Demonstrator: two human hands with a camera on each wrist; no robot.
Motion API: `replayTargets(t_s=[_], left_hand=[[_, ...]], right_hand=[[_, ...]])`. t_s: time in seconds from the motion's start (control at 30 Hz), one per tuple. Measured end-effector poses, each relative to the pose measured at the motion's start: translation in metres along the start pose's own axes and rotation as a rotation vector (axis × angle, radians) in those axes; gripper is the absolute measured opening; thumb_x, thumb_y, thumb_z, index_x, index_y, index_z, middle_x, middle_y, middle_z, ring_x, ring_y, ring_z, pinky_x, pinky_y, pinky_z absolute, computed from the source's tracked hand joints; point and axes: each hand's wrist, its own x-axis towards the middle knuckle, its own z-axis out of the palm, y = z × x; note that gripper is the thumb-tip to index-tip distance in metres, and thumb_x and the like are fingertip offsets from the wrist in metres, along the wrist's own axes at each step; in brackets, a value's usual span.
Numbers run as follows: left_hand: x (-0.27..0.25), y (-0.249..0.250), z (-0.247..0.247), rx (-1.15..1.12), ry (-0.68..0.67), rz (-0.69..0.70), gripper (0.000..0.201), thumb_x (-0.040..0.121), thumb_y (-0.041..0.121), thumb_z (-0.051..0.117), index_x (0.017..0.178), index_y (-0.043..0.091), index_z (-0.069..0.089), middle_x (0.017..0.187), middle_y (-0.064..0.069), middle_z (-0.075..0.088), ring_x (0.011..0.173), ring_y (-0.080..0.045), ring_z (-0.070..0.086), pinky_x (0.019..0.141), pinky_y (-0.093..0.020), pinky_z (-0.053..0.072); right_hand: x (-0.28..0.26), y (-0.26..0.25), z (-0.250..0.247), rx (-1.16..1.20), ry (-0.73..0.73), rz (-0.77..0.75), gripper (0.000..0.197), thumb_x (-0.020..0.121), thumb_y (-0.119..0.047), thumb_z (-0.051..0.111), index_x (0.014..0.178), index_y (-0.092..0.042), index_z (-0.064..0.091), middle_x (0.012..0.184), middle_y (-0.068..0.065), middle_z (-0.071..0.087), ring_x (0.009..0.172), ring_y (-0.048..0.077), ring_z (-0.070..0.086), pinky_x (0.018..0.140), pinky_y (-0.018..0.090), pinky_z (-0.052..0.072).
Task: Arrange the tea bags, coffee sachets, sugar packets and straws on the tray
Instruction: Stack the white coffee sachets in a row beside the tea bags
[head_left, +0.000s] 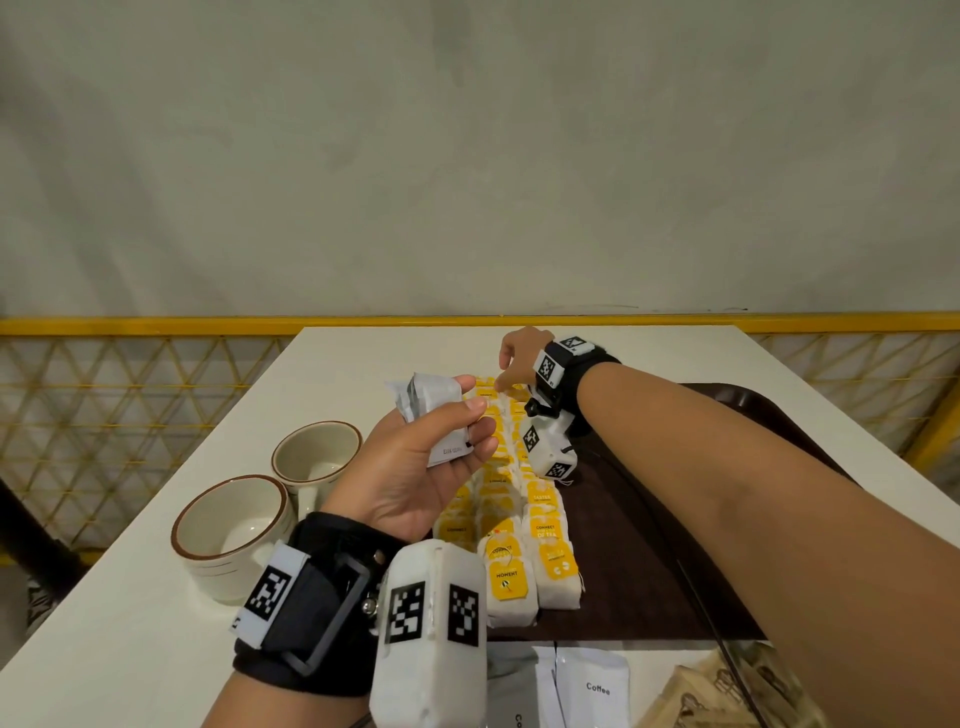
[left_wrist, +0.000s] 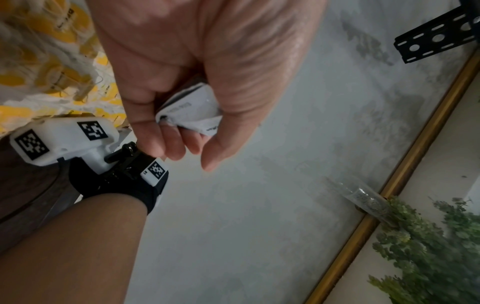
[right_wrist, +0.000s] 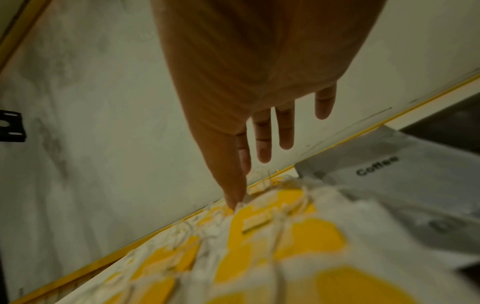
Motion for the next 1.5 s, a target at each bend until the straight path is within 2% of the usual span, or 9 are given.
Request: replayTargets(t_s=[0.17,0.27,0.4,0.53,0.67,0.83,1.0,1.17,1.5], left_hand=[[0.001,-0.001,0.0,-0.003,0.001,-0.007,0.046,0.067,0.005,0.066,0.113,0.006,0.059,0.067,-0.005,0.064,0.063,-0.015,0.062,0.062,-0.025,0.057],[0.001,-0.001,0.0,0.002,0.004,-0.009,0.045,0.068,0.005,0.067,0.112,0.006,0.059,0.067,-0.006,0.064,0.062,-0.015,0.062,0.061,-0.025,0.056],[0.001,-0.001,0.0,0.002,0.008,-0.007,0.045,0.068,0.005,0.067,0.112,0.006,0.059,0.068,-0.006,0.064,0.062,-0.015,0.062,0.061,-0.025,0.057],[0.001,-0.001,-0.001,0.003,0.005,-0.008,0.045,0.068,0.005,0.067,0.112,0.007,0.06,0.068,-0.006,0.064,0.062,-0.016,0.062,0.061,-0.025,0.057],[0.001,-0.001,-0.001,0.005,-0.004,-0.008,0.046,0.067,0.006,0.067,0.112,0.006,0.059,0.067,-0.006,0.064,0.062,-0.015,0.062,0.062,-0.025,0.057],[0.002,-0.002,0.0,-0.001,-0.001,-0.006,0.046,0.068,0.005,0.066,0.114,0.005,0.059,0.067,-0.006,0.064,0.062,-0.015,0.062,0.062,-0.025,0.057],[0.002,-0.001,0.0,-0.003,0.004,-0.002,0.048,0.067,0.005,0.067,0.114,0.005,0.059,0.068,-0.006,0.064,0.063,-0.015,0.063,0.065,-0.026,0.057],[0.002,-0.001,-0.001,-0.002,0.002,-0.004,0.046,0.068,0.005,0.066,0.113,0.006,0.059,0.068,-0.006,0.064,0.063,-0.016,0.063,0.064,-0.026,0.057],[0.002,-0.003,0.0,0.003,0.011,-0.006,0.047,0.066,0.005,0.068,0.112,0.005,0.06,0.069,-0.006,0.063,0.062,-0.016,0.062,0.061,-0.026,0.056]], right_hand=[[0.002,0.008,0.0,0.03,0.002,0.035,0.016,0.079,-0.022,0.071,0.079,-0.017,0.056,0.09,0.003,0.062,0.082,0.022,0.059,0.074,0.034,0.05],[0.002,0.009,0.001,0.062,0.007,0.042,0.023,0.079,-0.03,0.073,0.074,-0.02,0.054,0.087,0.0,0.061,0.082,0.02,0.059,0.075,0.034,0.05],[0.002,0.004,0.006,0.055,-0.006,0.039,0.028,0.077,-0.038,0.075,0.082,-0.018,0.056,0.085,-0.001,0.06,0.079,0.019,0.058,0.074,0.035,0.051],[0.0,0.002,0.003,0.03,-0.011,0.04,0.023,0.079,-0.028,0.073,0.09,-0.013,0.059,0.095,0.005,0.064,0.088,0.025,0.063,0.078,0.037,0.053],[0.002,0.005,0.001,0.052,0.017,0.059,0.016,0.074,-0.026,0.068,0.082,-0.015,0.061,0.093,0.01,0.068,0.087,0.029,0.066,0.075,0.04,0.056],[0.002,0.002,0.004,0.053,-0.011,0.038,0.029,0.075,-0.04,0.075,0.079,-0.018,0.056,0.087,0.002,0.061,0.079,0.021,0.057,0.075,0.038,0.052],[0.004,0.002,0.007,0.002,-0.031,0.043,0.031,0.077,-0.029,0.072,0.096,-0.007,0.064,0.099,0.011,0.067,0.083,0.025,0.06,0.077,0.04,0.053],[0.007,0.006,0.003,0.038,-0.01,0.086,0.02,0.079,-0.029,0.066,0.09,-0.014,0.065,0.1,0.008,0.069,0.09,0.026,0.066,0.083,0.041,0.055],[-0.001,0.037,-0.017,0.018,-0.013,0.138,0.026,0.087,-0.016,0.056,0.106,-0.006,0.07,0.112,0.012,0.068,0.101,0.03,0.065,0.089,0.047,0.054]])
